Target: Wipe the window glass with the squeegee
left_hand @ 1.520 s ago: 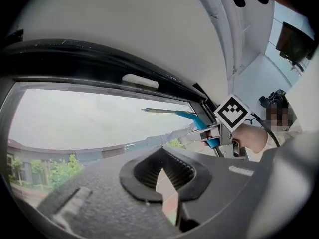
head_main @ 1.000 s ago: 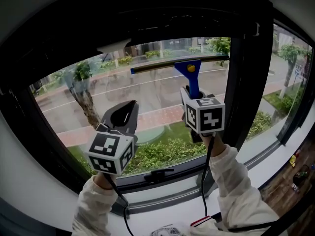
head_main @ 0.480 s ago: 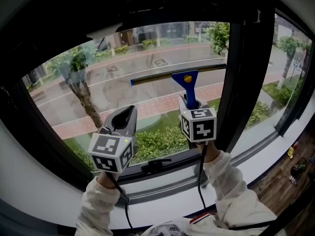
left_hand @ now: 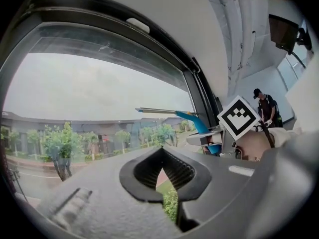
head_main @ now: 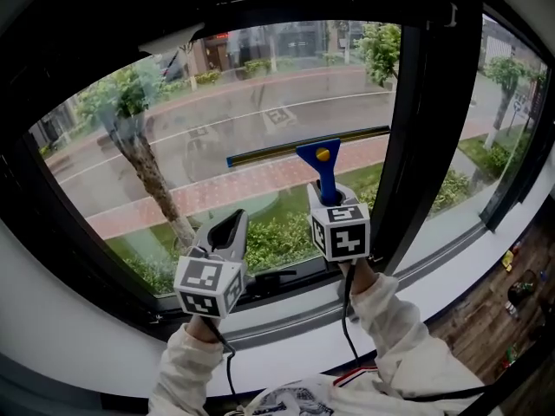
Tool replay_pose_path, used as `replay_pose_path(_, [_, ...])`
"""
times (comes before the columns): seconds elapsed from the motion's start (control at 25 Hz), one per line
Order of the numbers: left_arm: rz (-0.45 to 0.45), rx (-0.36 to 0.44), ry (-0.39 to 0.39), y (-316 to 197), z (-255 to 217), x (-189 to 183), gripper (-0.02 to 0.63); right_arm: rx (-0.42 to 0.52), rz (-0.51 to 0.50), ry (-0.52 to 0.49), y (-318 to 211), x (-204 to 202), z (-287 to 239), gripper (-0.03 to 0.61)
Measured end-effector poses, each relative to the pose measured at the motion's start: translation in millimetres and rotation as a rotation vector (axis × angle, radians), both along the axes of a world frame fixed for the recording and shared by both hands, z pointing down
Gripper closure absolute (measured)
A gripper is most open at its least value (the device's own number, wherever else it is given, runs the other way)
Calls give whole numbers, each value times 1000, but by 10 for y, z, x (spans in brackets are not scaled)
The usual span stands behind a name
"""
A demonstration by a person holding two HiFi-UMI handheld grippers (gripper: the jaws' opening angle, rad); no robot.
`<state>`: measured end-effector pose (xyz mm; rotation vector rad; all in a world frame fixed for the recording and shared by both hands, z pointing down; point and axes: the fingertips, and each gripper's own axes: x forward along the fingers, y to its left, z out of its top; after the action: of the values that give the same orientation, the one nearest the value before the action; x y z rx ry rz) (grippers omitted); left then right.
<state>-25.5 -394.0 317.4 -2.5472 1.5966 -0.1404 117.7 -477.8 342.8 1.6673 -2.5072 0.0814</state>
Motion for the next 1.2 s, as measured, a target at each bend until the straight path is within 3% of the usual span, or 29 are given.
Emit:
replay_pose_path(0.68, [10, -190, 48, 151, 1193, 132, 614, -172, 35, 38, 91, 150, 1072, 525])
replay_pose_path(1.2, [33, -293, 43, 246, 1733, 280, 614, -312, 59, 76, 182, 211, 1993, 528])
